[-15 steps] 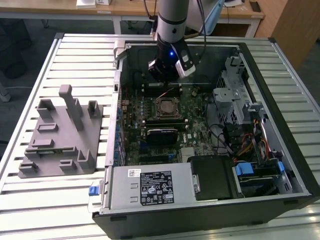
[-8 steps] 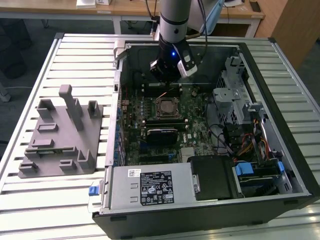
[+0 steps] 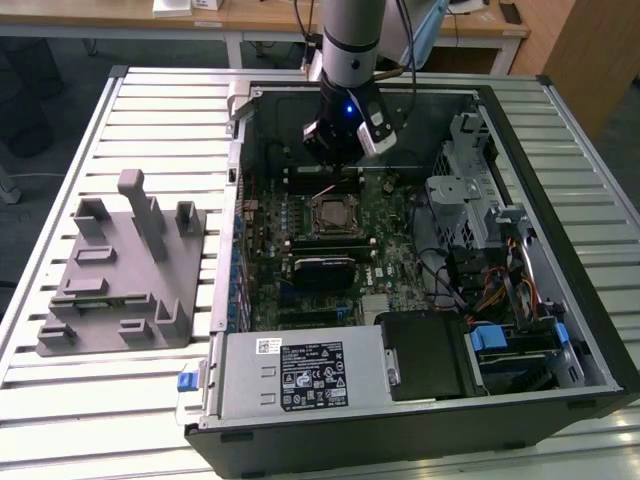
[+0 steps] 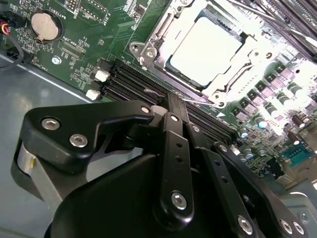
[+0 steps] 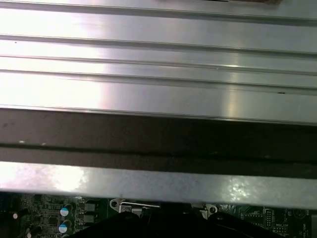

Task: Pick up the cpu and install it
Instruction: 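Install the first cpu locking lever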

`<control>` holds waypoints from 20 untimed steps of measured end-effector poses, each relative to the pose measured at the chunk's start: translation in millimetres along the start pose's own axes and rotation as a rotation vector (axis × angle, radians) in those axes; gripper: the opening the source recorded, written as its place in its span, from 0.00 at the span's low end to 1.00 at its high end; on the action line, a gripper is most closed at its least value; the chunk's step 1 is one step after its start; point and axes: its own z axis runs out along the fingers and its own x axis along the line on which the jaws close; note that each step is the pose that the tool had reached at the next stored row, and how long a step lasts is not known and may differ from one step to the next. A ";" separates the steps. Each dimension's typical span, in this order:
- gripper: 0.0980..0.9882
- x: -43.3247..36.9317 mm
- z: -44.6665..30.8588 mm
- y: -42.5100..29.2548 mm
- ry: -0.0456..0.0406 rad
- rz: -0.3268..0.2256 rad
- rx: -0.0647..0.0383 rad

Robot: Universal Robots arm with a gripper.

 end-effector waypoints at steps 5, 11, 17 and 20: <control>0.01 -2.6 3.0 0.6 0.0000 0.000 0.000; 0.01 -5.9 7.5 0.7 0.0000 0.000 0.001; 0.01 -9.5 10.2 0.3 0.0001 0.000 0.003; 0.01 -11.2 11.3 0.2 0.0001 0.000 0.003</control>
